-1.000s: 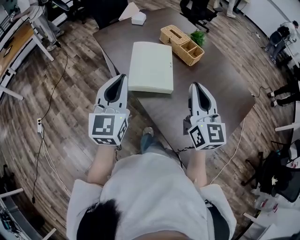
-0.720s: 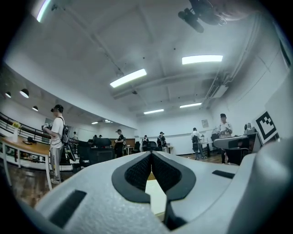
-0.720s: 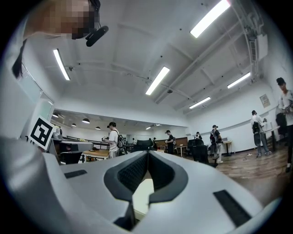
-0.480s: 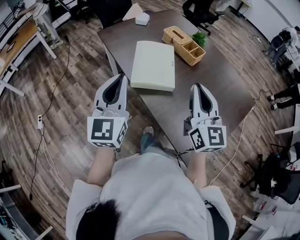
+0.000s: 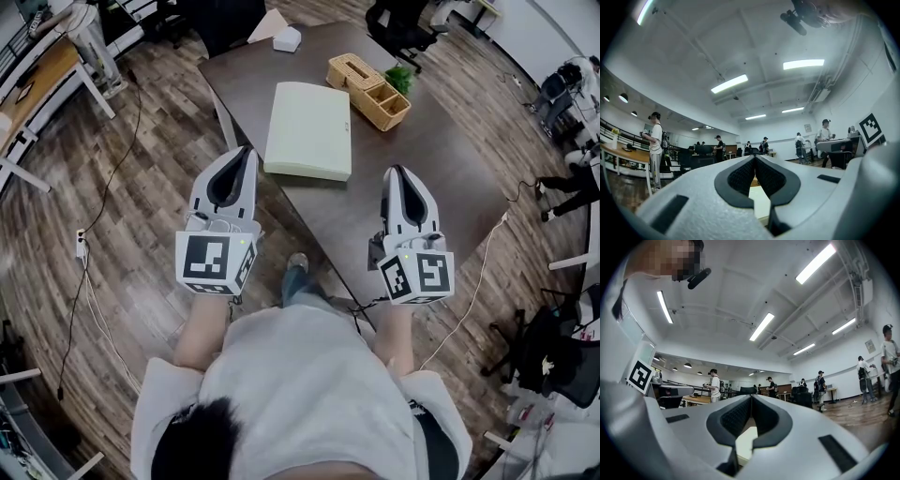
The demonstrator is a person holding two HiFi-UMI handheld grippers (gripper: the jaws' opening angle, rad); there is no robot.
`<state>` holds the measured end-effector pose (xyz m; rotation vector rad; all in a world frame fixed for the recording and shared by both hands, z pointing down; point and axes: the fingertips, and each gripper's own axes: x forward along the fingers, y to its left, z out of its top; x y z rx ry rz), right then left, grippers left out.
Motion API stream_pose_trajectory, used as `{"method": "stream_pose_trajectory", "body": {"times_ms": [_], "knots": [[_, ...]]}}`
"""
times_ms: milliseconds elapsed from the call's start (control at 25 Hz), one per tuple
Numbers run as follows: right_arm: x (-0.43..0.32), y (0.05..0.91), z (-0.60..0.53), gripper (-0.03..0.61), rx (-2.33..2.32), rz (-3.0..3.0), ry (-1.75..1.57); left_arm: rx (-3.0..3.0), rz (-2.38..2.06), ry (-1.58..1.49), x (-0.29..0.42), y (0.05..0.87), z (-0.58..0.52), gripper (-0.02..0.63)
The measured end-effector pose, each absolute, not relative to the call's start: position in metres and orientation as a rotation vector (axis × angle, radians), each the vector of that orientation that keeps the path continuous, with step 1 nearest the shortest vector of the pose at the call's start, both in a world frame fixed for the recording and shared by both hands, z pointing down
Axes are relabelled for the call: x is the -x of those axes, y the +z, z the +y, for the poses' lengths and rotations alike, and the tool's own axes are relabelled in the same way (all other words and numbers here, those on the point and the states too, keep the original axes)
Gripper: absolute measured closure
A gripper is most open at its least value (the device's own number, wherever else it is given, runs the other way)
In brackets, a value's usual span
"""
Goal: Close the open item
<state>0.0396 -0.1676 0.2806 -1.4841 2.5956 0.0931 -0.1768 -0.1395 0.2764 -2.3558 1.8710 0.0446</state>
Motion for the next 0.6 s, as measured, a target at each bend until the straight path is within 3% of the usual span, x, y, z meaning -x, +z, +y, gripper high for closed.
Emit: {"method": "stream_pose_trajectory", "body": {"times_ms": [600], "knots": [[-0.034,0.276,-0.144,0.566,1.461,2.608,0.124,2.341,1.9,0.073,0.182,0.276,-0.116,0.606]]}}
